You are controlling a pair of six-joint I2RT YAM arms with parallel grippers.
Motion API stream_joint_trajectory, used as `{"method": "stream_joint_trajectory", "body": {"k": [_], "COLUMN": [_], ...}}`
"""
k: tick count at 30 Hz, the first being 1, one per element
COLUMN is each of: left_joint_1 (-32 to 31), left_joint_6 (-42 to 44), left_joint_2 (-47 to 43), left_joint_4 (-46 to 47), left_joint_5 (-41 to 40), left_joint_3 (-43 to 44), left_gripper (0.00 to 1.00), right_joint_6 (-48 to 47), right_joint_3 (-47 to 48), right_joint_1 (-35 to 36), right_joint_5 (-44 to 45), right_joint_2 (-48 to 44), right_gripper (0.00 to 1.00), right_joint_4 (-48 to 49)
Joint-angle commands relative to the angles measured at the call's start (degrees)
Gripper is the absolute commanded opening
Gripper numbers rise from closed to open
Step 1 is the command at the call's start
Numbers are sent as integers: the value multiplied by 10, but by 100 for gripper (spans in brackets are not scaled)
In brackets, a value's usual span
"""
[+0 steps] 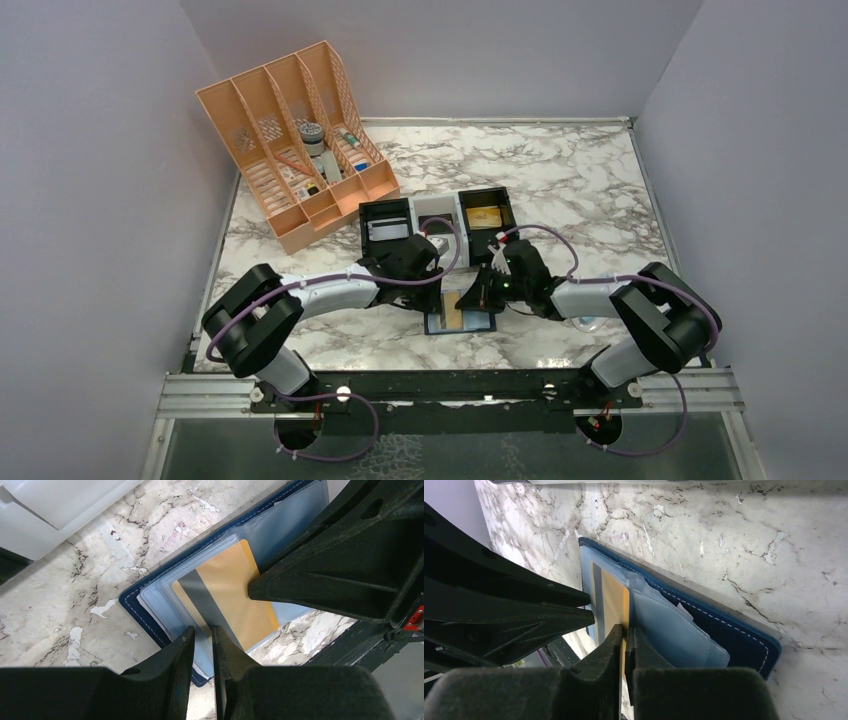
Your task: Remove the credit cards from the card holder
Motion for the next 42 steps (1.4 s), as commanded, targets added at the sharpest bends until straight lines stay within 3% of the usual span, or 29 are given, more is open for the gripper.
{"method": "stream_joint_trajectory", "body": {"k": [1,4,9,12,21,29,34,38,42], "left_joint_1": [-4,-4,-5,-4,-5,-4,-5,-5,-5], "left_joint_6": [10,8,7,8,10,11,12,13,13], "left_joint_2": [18,19,19,20,17,16,14,13,15], "left_joint_4": [-5,-5,-7,-7,-12,-17,-19,-22,-21], "left_joint_5": [-20,-20,-26,-26,-30,-36,-39,-41,-38], "left_joint_3": [8,7,5,6,5,6,7,7,9], "left_gripper": [22,21,20,20,19,18,18,18,17], "right_joint_6": [-11,-12,-17,-11,13,31,38,42,50], "right_joint_3": [5,6,11,11,0,-14,-24,-27,-28], "right_joint_1": [9,9,9,9,9,2,-5,-8,-9], "right_joint_5": [-1,15,19,8,2,-26,-38,-48,-50], "right_joint_2": [-11,-21,-31,-32,-37,-33,-35,-37,-29], "right_gripper": [1,2,18,20,19,3,3,12,8], "right_joint_4": [3,-17,-39,-32,-24,9,21,27,40]}}
